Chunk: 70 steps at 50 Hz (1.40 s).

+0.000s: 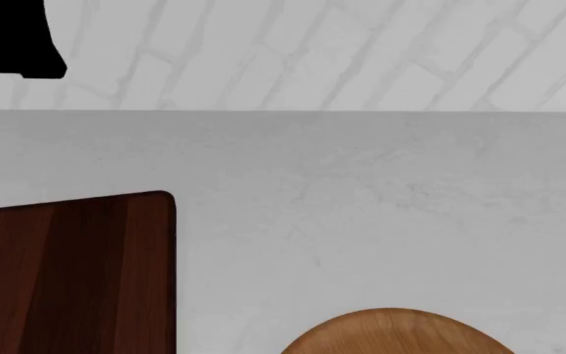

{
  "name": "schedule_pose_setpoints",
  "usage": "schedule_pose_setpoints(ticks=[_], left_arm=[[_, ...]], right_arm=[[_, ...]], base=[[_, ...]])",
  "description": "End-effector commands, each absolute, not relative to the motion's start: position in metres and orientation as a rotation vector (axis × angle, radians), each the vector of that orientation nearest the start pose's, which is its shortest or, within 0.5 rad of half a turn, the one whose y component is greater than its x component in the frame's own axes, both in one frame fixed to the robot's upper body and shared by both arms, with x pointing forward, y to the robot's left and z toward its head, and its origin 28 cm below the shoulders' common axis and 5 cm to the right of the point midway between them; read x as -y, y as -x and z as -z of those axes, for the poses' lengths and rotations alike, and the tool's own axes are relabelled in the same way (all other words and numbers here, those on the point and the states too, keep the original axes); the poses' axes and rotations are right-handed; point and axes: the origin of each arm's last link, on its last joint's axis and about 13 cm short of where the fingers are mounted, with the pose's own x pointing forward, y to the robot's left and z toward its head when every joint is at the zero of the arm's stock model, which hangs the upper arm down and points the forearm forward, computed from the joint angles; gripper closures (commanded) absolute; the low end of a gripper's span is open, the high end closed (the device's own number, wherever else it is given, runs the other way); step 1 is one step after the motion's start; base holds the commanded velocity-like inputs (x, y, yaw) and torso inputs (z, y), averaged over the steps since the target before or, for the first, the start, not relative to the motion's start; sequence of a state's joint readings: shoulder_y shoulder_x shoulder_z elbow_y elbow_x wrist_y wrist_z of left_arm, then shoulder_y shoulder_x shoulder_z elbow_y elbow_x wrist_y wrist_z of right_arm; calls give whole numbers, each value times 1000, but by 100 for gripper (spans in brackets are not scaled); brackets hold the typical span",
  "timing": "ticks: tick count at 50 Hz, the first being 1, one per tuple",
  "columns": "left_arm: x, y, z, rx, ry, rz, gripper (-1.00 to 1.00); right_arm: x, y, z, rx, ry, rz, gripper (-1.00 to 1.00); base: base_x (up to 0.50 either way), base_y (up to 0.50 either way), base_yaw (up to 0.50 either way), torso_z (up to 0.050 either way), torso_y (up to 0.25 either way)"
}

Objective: Place all breads on the cutting board.

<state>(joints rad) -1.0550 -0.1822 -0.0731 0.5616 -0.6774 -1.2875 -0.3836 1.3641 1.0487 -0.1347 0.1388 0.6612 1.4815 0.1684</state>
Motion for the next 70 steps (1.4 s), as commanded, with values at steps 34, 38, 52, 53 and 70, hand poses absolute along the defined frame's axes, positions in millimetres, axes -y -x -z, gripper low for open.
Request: schedule_pose_setpoints(ticks=[34,38,52,53,70], left_arm=[[-253,-238,-306,342,145,85,-100],[-255,-237,-306,343,143,79,-100],[-258,-230,-308,350,135,58,-100],[-258,-229,-309,351,136,56,-100],[-262,-219,-314,354,130,43,-100]], right_arm=[[111,-268,-383,-262,530,-403,100],[102,-274,-380,-265,537,-444,100],[75,-291,-359,-296,547,-599,100],[74,-293,-357,-300,544,-607,100],[49,-318,-333,-351,514,-748,100]], base=[[0,0,0,0,0],[0,0,0,0,0],[0,0,0,0,0],[0,0,0,0,0],[0,0,0,0,0]])
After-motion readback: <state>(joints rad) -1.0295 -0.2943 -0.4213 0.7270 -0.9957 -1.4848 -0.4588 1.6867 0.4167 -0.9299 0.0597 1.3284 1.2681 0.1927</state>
